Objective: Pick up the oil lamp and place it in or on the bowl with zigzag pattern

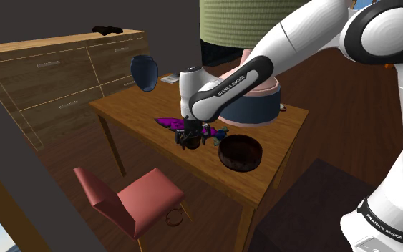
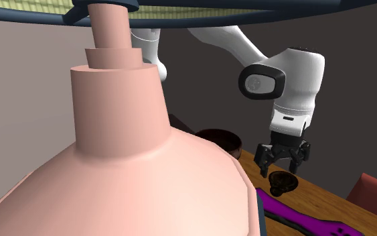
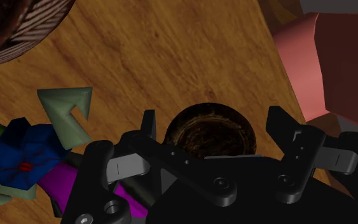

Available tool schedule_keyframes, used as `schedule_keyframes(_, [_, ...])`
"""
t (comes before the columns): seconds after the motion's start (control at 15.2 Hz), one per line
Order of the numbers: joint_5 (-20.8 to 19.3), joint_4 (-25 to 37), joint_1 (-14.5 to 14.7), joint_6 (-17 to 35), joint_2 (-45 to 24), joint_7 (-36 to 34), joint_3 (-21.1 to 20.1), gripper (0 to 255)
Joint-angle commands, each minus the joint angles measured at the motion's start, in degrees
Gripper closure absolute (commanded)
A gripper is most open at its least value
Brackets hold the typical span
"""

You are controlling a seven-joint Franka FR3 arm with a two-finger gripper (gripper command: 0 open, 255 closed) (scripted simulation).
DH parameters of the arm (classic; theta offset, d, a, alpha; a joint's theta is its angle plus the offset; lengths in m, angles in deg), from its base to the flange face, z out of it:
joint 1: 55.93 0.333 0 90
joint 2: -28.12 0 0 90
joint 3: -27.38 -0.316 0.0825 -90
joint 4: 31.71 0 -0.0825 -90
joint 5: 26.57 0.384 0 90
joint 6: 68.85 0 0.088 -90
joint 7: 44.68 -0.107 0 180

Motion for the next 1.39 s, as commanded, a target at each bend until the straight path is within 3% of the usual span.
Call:
schedule_keyframes(0.0, [-0.04, 0.07, 0.01, 0.09, -0.14, -0.01, 0.03, 0])
schedule_keyframes(0.33, [-0.04, 0.06, 0.01, 0.09, -0.13, -0.01, 0.03, 0])
schedule_keyframes(0.4, [-0.04, 0.06, 0.01, 0.09, -0.13, -0.01, 0.03, 255])
schedule_keyframes(0.99, [-0.04, 0.07, 0.01, 0.09, -0.14, -0.01, 0.03, 255])
schedule_keyframes(1.32, [0.79, 0.69, -0.34, -2.78, 2.18, 0.52, -0.48, 255])
